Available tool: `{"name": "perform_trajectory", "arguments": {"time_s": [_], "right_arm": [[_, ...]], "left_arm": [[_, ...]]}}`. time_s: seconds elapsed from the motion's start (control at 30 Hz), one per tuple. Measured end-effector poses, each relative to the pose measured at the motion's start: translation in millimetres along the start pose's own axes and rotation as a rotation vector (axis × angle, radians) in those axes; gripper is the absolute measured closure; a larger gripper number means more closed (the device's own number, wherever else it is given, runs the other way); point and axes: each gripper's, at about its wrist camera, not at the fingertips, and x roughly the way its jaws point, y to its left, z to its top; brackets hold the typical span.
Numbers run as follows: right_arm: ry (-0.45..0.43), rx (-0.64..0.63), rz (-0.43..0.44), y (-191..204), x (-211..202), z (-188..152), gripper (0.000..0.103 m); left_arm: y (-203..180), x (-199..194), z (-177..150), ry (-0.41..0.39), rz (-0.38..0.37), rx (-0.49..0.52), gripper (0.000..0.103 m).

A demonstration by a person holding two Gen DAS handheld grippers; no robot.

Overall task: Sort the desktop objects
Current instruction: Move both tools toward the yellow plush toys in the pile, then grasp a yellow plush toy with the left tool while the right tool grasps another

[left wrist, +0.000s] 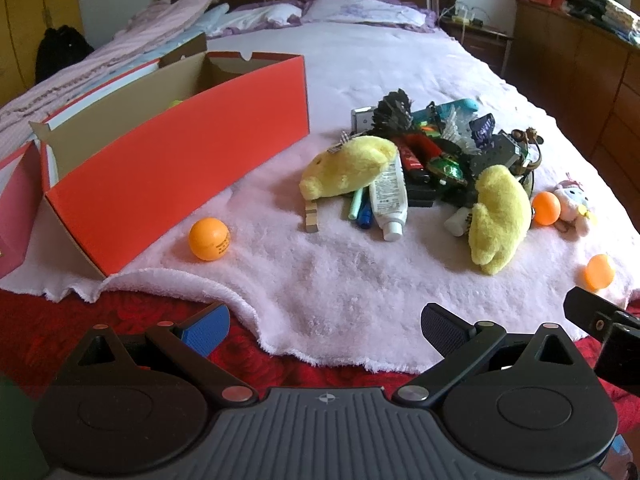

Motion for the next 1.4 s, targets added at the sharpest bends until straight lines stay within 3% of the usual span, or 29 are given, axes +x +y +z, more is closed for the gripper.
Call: {"name": "perform_trajectory", "arguments": {"time_s": [0.5,0.83,1.0,1.23,1.4], "right_arm": [[0.038,-0.023,-0.004,-0.5,18.2,1.5,0.000],[0.062,-0.025,-0.005,3.1,44.4,26.7,0.003],[0.074,-0.017,0.006,3.1,56.5,30.6,0.011],[0.082,-0.011,0.043,10.3,81.6,40.1,0.013],[0.118,0.012,0.036,24.3,109.5,48.9,0.020]], "left_arm": [[2.0,23.6,5.3,0.015,0.000,0.040,0.002],[-2.8,43.5,31.1,0.006,-0.039,0.097,0.007],[-8.1,49.8,30.8,0.000,-0.065,0.126,0.007],[-5.7,63.7,54.1,-0.122,-0.058,0.142,0.007],[-10.7,88.2,80.6,-0.155,-0.073,0.192,0.009]]}}
